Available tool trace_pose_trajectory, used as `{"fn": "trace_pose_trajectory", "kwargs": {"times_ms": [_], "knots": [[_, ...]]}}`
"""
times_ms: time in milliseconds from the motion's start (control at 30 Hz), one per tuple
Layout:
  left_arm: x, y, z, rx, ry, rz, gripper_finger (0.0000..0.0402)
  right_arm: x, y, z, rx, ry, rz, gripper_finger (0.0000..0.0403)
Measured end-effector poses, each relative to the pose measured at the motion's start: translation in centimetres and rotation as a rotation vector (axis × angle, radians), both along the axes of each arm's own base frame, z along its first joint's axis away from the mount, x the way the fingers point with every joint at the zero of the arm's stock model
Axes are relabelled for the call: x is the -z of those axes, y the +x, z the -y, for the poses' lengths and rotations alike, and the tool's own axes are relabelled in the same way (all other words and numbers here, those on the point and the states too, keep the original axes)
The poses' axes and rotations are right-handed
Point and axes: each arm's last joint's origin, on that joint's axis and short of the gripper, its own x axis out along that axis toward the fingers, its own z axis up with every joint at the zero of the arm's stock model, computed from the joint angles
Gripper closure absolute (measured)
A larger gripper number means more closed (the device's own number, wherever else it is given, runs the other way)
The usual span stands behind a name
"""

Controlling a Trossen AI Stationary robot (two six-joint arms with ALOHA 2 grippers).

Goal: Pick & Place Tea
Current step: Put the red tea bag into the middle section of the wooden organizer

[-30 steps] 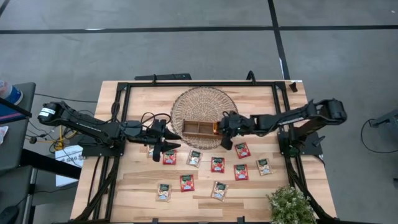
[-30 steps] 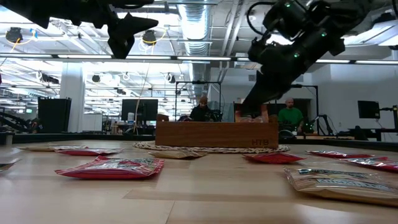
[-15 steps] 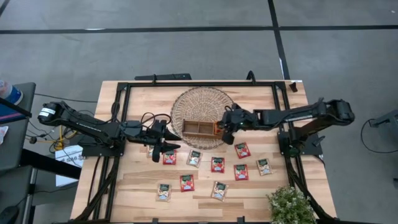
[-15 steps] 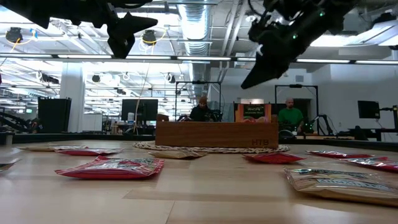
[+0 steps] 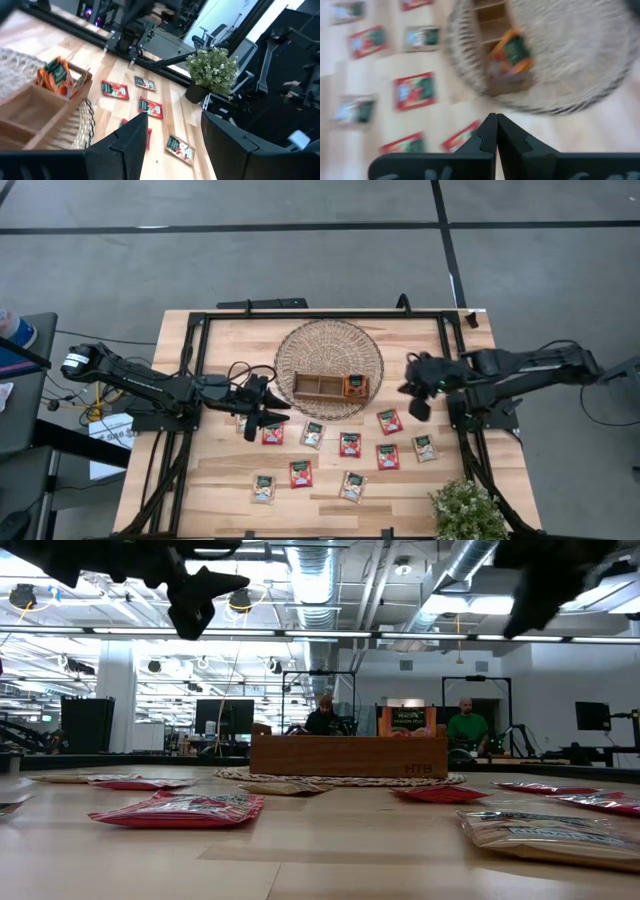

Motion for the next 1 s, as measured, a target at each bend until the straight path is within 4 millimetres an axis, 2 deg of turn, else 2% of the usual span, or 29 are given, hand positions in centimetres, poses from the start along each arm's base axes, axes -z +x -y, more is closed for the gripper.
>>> {"fn": "trace_pose_trajectory", "kwargs": {"times_ms": [167,367,700,867,1000], "knots": [[0.0,0.0,0.0,-0.011,-0.067,-0.014,0.0224,1.6,-2.4,-2.2,-0.04,0.142,0.026,0.0403],[0.1,0.0,0.0,-0.02,-0.15,-0.025,0.0224,3.7,-3.2,-4.4,-0.124,0.2,0.011,0.0403],[0.1,0.0,-0.1,-0.035,-0.159,-0.025,0.0224,6.4,-1.1,-6.0,-0.257,0.048,-0.149,0.0403],[0.2,0.0,-0.2,-0.1,-0.148,-0.038,0.0224,7.5,0.0,-5.6,-0.224,0.02,-0.212,0.0396],[0.7,-0.1,-0.4,-0.143,-0.133,-0.079,0.0224,7.7,0.9,-4.9,-0.208,0.022,-0.202,0.0363]]}}
